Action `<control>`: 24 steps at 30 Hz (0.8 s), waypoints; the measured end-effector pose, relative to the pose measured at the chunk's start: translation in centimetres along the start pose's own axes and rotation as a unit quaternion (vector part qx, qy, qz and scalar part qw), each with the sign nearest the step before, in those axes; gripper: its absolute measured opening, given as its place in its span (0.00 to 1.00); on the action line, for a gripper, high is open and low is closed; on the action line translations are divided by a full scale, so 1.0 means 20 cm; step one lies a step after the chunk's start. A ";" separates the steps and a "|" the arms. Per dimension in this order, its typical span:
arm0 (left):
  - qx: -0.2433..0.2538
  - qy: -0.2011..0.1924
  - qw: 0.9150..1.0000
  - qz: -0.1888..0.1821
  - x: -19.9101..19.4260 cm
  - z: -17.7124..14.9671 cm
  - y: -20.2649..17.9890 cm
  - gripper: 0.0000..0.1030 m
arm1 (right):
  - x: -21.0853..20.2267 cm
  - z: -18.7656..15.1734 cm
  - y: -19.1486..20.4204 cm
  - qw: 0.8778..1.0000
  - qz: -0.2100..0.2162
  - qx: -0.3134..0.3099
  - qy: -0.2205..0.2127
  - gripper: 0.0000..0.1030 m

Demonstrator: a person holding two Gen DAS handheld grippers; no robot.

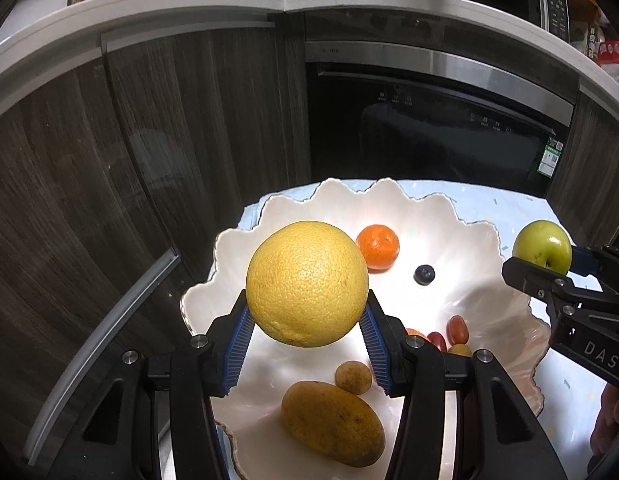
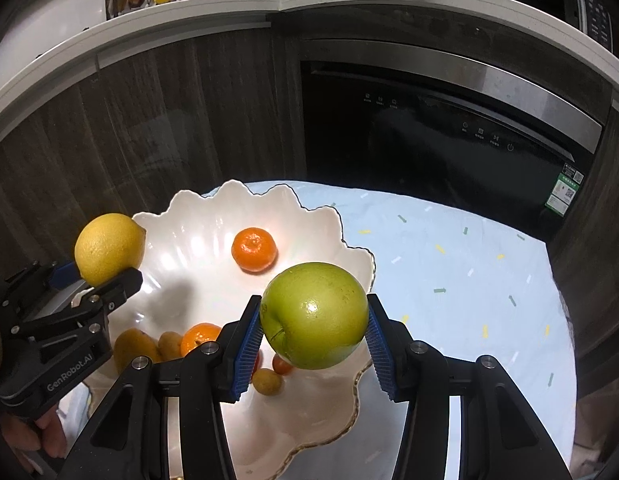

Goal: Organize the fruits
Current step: 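Lift the grapefruit in the left tool over the bowl while the right carries the apple, then open the left tool to drop the grapefruit while the right releases the apple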

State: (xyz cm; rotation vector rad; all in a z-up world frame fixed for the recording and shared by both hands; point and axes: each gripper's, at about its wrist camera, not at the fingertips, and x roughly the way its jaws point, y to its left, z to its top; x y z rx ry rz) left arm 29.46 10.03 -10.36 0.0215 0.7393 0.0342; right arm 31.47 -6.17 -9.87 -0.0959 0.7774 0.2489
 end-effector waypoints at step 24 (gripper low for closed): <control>-0.002 -0.012 0.999 0.032 -0.10 -0.02 -0.01 0.96 | -0.11 0.00 -0.03 0.999 -0.032 0.019 -0.020 0.87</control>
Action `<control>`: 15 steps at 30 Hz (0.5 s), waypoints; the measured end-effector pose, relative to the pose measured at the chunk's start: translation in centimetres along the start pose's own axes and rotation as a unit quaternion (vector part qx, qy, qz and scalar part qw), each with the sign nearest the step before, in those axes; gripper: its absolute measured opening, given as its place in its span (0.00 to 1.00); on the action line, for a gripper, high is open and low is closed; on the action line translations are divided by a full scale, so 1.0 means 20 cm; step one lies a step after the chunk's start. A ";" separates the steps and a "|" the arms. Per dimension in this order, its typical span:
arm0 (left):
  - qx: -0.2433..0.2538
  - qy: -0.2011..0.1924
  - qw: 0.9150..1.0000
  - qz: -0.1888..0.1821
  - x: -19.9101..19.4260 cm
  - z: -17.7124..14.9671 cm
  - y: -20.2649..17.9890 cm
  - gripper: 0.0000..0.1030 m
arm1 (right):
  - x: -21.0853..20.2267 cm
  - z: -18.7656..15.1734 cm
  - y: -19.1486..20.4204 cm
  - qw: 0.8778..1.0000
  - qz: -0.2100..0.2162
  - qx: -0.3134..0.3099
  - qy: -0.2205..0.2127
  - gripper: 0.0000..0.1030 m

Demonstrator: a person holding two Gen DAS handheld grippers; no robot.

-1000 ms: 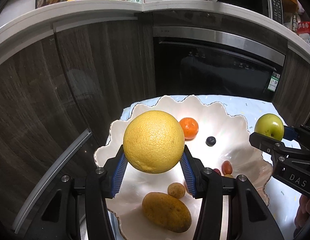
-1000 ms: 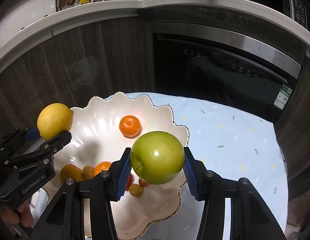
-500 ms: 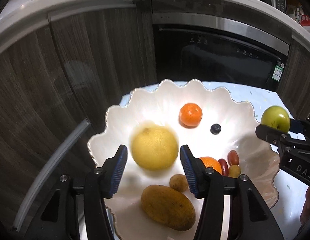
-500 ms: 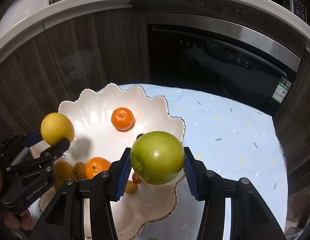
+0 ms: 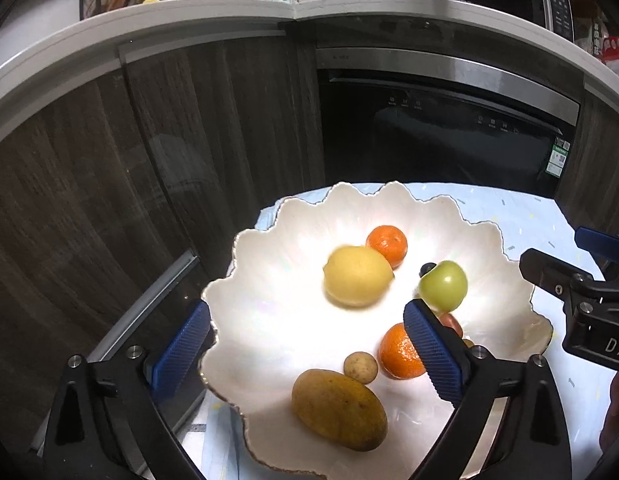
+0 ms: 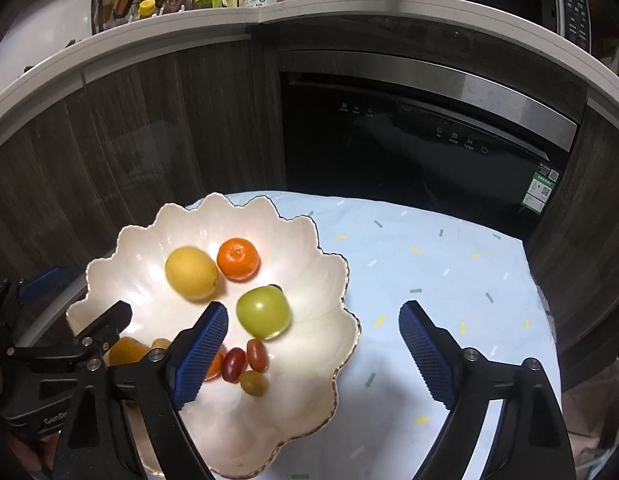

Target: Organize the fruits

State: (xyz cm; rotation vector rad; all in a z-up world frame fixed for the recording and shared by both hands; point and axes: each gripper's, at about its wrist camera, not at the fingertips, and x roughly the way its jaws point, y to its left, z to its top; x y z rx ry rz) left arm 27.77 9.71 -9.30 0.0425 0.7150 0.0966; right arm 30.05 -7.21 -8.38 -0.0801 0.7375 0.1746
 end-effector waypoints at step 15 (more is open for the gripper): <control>-0.007 -0.019 1.000 0.013 -0.25 0.00 0.02 0.97 | -0.24 -0.03 0.00 1.000 0.002 0.005 -0.030 0.87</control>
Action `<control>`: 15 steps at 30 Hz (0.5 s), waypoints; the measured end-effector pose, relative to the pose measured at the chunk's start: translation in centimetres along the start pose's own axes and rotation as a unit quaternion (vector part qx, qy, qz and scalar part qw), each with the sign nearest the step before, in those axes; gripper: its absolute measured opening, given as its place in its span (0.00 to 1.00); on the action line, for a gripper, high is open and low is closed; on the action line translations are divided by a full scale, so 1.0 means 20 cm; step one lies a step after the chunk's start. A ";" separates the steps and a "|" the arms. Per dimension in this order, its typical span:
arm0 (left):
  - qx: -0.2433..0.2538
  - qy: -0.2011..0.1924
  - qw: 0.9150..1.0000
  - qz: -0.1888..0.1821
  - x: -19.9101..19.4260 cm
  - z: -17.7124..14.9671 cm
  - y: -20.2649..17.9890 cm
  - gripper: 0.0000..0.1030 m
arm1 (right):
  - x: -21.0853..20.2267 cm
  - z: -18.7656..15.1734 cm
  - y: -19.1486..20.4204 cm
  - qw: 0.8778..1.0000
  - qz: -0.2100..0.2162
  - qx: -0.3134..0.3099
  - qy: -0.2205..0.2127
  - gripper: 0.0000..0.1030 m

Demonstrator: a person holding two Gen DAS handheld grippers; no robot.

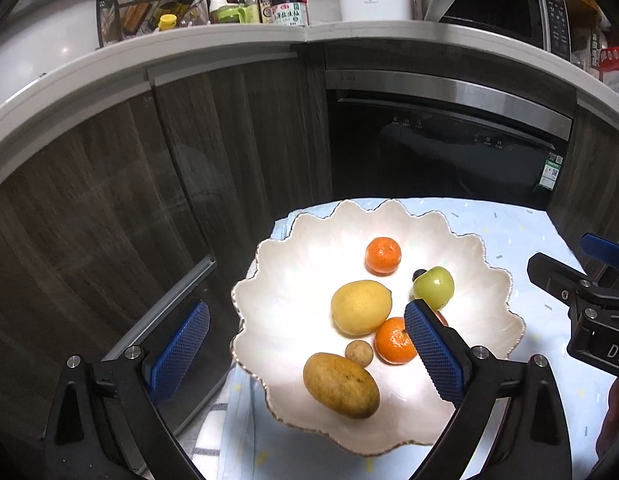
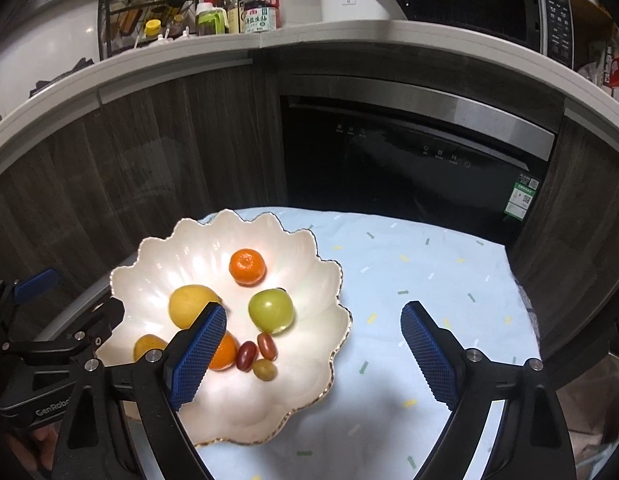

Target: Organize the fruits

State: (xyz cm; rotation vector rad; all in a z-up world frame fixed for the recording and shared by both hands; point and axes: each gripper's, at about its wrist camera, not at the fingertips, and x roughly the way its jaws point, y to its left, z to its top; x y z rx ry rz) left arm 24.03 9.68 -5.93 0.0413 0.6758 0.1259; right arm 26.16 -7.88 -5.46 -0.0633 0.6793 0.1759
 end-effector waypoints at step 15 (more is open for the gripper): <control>-0.007 -0.018 1.000 0.001 -0.28 -0.04 -0.02 0.97 | -0.27 -0.06 -0.03 1.000 0.005 0.010 -0.023 0.87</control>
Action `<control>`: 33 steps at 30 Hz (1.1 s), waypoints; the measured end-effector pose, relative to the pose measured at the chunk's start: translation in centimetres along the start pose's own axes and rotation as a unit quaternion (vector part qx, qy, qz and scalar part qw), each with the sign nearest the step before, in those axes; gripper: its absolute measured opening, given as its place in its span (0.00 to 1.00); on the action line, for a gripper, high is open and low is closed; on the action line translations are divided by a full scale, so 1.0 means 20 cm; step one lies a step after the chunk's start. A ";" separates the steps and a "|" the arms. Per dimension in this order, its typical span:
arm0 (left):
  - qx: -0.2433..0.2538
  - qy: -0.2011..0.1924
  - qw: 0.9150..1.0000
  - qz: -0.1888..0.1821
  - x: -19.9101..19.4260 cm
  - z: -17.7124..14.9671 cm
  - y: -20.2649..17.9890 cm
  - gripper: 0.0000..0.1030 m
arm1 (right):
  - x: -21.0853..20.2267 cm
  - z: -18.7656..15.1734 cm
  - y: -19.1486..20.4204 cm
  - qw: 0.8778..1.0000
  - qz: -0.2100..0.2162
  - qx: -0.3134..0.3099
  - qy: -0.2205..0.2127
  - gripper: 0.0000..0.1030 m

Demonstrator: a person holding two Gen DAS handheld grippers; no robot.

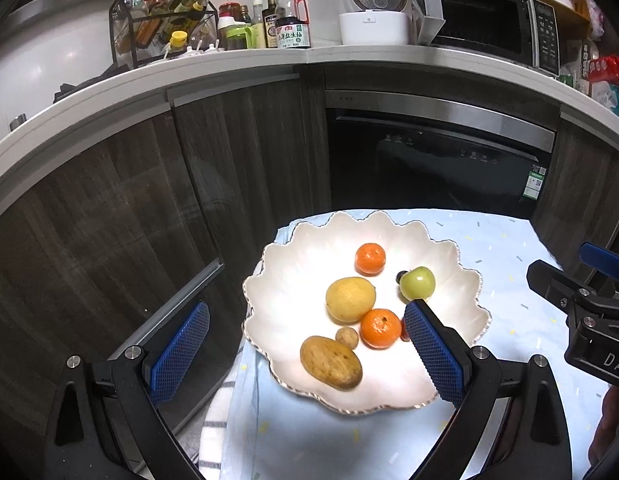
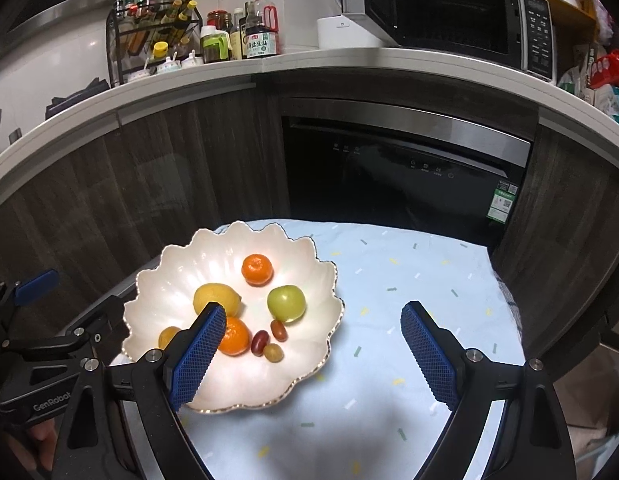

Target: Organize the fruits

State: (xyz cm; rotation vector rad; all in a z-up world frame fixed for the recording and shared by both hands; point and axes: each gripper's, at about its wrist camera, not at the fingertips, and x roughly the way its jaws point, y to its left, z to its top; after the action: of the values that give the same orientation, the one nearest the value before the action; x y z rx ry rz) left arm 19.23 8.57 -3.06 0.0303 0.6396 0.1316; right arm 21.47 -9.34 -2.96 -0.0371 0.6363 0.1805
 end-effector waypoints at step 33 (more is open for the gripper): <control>0.001 -0.024 1.000 -0.004 -0.53 -0.36 -0.14 0.97 | -0.57 -0.39 -0.13 0.998 -0.029 0.026 -0.042 0.87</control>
State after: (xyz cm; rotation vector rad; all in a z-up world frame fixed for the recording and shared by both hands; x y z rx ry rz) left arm 6.73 4.39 -2.73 0.0330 0.5918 0.1220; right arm 8.38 -14.41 -2.54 0.0012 0.5561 0.1085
